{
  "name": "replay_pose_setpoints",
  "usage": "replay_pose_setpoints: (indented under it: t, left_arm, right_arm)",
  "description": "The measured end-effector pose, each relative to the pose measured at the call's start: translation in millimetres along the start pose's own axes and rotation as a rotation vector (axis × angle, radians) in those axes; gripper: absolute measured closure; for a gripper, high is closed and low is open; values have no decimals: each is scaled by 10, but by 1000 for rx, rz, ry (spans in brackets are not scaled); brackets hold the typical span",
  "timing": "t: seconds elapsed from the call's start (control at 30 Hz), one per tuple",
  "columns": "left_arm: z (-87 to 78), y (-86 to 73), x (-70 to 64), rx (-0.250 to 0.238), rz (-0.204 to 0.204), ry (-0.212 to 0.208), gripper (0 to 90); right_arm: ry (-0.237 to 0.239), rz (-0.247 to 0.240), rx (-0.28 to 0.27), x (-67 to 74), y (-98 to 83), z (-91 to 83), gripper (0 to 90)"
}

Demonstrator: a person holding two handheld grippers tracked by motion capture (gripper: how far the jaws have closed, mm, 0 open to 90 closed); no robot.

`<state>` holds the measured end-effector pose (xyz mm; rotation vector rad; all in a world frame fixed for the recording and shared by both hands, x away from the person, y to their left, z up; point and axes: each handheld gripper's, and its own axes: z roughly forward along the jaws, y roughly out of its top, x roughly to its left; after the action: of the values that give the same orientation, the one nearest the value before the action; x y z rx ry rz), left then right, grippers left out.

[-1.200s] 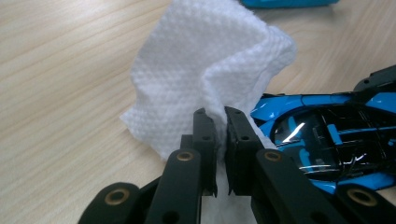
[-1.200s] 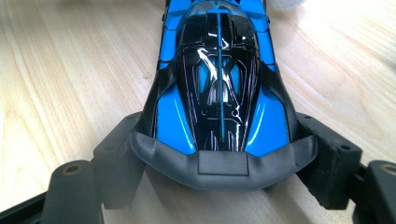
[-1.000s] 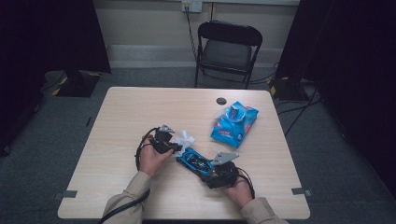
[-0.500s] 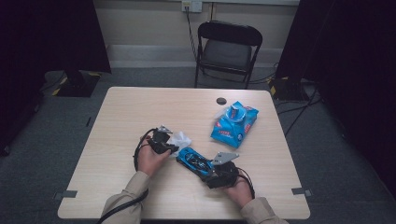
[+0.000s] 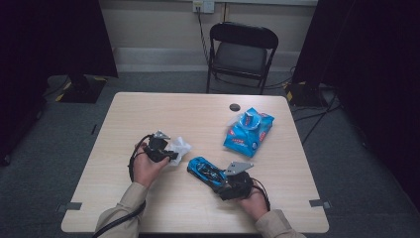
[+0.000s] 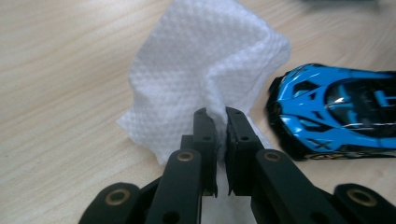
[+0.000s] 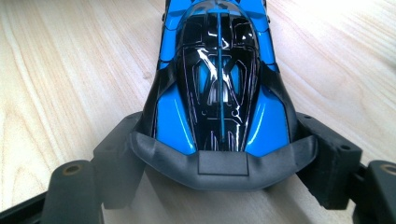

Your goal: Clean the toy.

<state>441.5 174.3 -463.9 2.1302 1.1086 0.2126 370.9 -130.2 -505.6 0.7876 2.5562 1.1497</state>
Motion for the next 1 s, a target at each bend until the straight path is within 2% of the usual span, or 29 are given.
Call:
replay_pose_setpoints:
  t: [0.03, 0.07, 0.1, 0.23, 0.27, 0.3, 0.33, 0.4, 0.43, 0.5, 0.53, 0.6, 0.63, 0.67, 0.7, 0.73, 0.8, 0.83, 0.87, 0.9, 0.93, 1.0]
  left_arm:
    - [0, 0, 0, 0, 0, 0, 844]
    - [-56, 28, -48, -29, -12, -18, 844]
    - [-87, 46, -73, -27, 8, -24, 844]
    - [-156, 117, -258, -65, 41, -66, 844]
    - [-161, 133, -314, -70, 50, -77, 844]
    - [-161, 133, -314, -70, 50, -77, 844]
    - [-154, 161, -429, -76, 69, -99, 844]
    - [-128, 178, -544, -81, 91, -125, 844]
    - [-128, 178, -544, -81, 91, -125, 844]
    - [-95, 182, -653, -79, 116, -147, 843]
    - [-50, 172, -755, -75, 127, -179, 844]
    - [5, 150, -852, -78, 131, -203, 844]
    - [5, 150, -852, -78, 131, -203, 844]
    - [61, 130, -942, -65, 143, -225, 844]
    - [61, 130, -942, -65, 143, -225, 844]
    - [123, 110, -1038, -56, 146, -254, 844]
    - [185, 97, -1135, -42, 171, -272, 844]
    - [185, 97, -1135, -42, 171, -272, 844]
    - [247, 88, -1223, -34, 184, -291, 844]
    - [247, 88, -1223, -34, 184, -291, 844]
    - [309, 82, -1302, -23, 194, -311, 844]
    - [360, 73, -1373, -12, 207, -324, 843]
  right_arm:
    - [0, 0, 0, 0, 0, 0, 245]
    - [0, 0, 0, 0, 0, 0, 245]
    - [0, 0, 0, 0, 0, 1, 245]
    - [0, 0, 0, 0, 0, 0, 245]
    - [0, 0, 0, 0, 0, 0, 245]
    - [0, 0, 0, 0, 0, 0, 245]
    - [0, 0, 0, 0, 0, 0, 245]
    - [0, 0, 0, 0, 0, 0, 245]
    - [0, 0, 0, 0, 0, 0, 245]
    - [0, 0, 0, 0, 0, 0, 245]
    - [0, 0, 0, 0, 0, 0, 245]
    - [0, 0, 0, 0, 0, 0, 245]
    - [0, 0, 0, 0, 0, 0, 245]
    - [0, 0, 0, 0, 0, 0, 245]
    - [0, 0, 0, 0, 0, 0, 245]
    - [0, 0, 0, 0, 0, 0, 245]
    - [0, -1, 0, 0, 0, 0, 245]
    - [0, -1, 0, 0, 0, 0, 245]
    - [0, 0, 0, 0, 0, 1, 245]
    - [0, 0, 0, 0, 0, 1, 245]
    - [-1, -1, 0, 0, 0, 0, 245]
    - [-1, -1, 0, 0, 0, 0, 245]
